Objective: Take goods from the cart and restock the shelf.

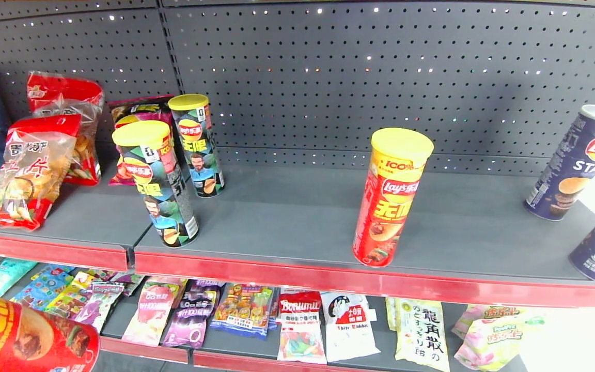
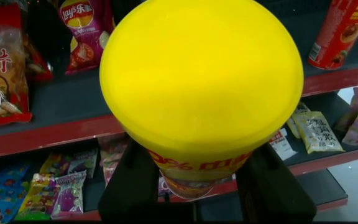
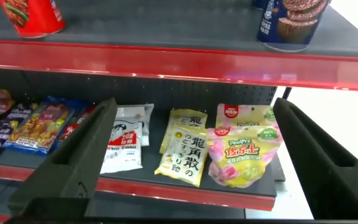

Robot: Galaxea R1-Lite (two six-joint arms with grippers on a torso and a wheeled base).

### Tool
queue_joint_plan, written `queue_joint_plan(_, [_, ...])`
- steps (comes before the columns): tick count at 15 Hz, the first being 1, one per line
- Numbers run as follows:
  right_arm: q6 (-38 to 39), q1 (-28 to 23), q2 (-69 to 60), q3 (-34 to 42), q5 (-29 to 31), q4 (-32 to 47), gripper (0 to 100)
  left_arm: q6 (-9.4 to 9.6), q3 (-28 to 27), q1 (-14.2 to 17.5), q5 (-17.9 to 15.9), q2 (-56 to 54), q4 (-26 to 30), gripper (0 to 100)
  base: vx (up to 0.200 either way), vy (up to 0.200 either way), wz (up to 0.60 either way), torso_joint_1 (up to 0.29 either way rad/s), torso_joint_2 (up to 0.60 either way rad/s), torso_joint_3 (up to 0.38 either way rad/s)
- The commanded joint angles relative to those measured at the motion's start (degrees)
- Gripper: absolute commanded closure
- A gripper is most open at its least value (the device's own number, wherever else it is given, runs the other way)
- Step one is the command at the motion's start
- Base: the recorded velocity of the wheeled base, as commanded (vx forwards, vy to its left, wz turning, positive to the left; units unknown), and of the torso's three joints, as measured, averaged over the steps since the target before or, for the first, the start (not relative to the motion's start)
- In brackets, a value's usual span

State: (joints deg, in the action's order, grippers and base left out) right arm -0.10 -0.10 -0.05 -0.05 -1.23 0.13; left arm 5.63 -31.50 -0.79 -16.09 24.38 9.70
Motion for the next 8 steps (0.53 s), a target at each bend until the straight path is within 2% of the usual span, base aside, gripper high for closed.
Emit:
queue_joint_plan(1, [0.1,0.01,0.05,0.05,0.0,0.04,0,-0.01,-0.32,0.0,0.01,0.14,-0.04,100,0.0,0.0,-0.6,0.002,0.0,0.002])
queue_joint_plan(8, [0.1,0.01,0.05,0.05,-0.09,0.04,0,-0.09,-2.78,0.0,0.01,0.93,0.05,100,0.0,0.0,-0.6,0.006,0.0,0.001])
